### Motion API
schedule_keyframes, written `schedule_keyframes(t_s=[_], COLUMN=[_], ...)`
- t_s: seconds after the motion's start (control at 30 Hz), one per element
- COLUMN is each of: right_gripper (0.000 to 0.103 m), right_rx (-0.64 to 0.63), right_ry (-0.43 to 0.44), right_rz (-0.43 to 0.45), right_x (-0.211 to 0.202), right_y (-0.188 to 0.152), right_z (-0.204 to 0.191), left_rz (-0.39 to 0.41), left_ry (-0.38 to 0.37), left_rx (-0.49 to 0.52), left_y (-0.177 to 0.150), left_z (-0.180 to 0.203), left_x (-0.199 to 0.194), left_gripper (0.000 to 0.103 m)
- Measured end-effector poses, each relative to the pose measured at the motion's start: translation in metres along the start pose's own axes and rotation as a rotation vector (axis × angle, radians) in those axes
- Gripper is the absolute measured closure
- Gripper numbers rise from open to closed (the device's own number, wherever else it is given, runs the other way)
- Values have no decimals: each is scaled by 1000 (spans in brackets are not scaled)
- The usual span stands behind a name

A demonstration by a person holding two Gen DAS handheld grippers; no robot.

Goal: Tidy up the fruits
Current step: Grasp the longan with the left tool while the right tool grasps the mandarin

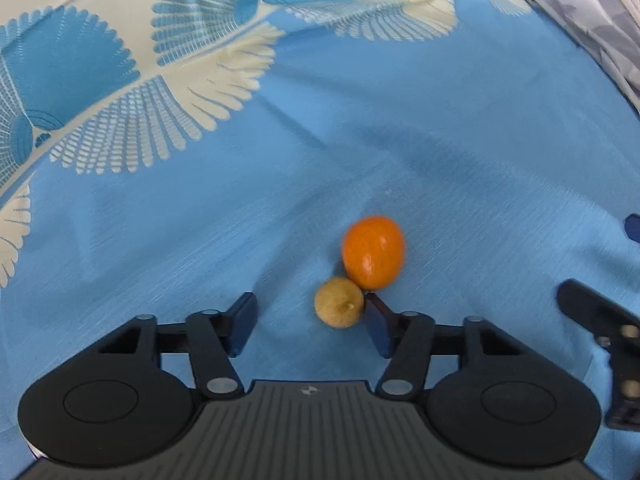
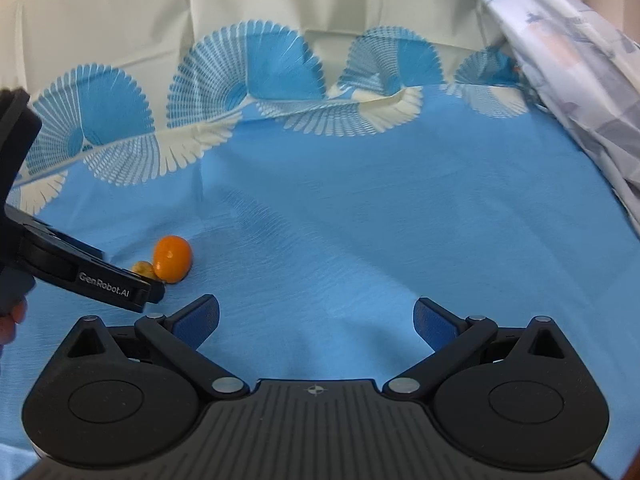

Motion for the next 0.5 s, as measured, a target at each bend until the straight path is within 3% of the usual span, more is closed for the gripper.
schedule_keyframes(t_s=[0.03,0.13,0.27,0.5], right_gripper=[1,1,1,4], right_rx=[-11,-44,-88,-262], right_ry=[-1,1,71,164], right_rz=[4,13,24,-15], right_x=[6,17,28,68], right_y=[1,2,4,-9], right_z=[-3,-11,-32,-101], left_rz=[15,10,3,-46], left_ry=[-5,-8,41,86], left_rx=[0,-38,-100,-255], left_y=[-1,-6,-22,-78], left_z=[-2,-14,-41,-83], left_x=[-2,-7,-19,-54], left_gripper=[75,75,75,75])
Point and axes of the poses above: each gripper's, at about its wrist camera, not at the fingertips, and x roughly the way its jaws point, z to its right, y to its top, the point moved 1 cm from there along x, roughly the way its jaws point, and after that the axes turned 11 degrees about x, right-handed, at the moved point
